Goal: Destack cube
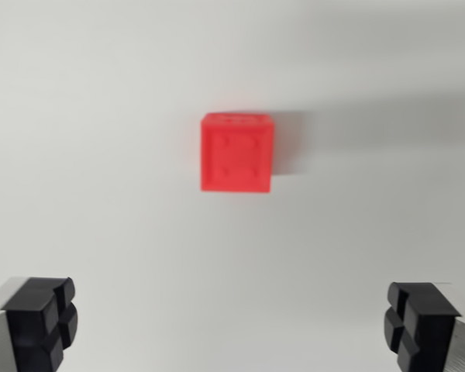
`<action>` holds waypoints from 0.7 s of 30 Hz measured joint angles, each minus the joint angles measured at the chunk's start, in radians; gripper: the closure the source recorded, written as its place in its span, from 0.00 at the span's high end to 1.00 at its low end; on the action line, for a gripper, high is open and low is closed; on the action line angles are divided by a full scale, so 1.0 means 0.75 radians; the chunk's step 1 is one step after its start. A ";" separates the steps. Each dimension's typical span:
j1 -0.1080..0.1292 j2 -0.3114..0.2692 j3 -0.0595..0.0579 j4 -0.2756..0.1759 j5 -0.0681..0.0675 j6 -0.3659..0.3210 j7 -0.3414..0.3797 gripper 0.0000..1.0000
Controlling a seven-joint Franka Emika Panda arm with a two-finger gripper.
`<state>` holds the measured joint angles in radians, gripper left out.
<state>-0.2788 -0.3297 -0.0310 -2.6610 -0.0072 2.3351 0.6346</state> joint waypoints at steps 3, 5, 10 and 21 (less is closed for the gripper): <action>0.000 -0.023 0.000 0.015 0.000 -0.039 0.000 1.00; 0.000 -0.042 0.000 0.029 0.000 -0.072 0.000 1.00; 0.000 -0.077 0.001 0.060 -0.001 -0.138 0.001 1.00; 0.000 -0.124 0.001 0.111 -0.001 -0.237 0.002 1.00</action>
<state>-0.2788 -0.4224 -0.0303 -2.5777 -0.0079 2.1576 0.6357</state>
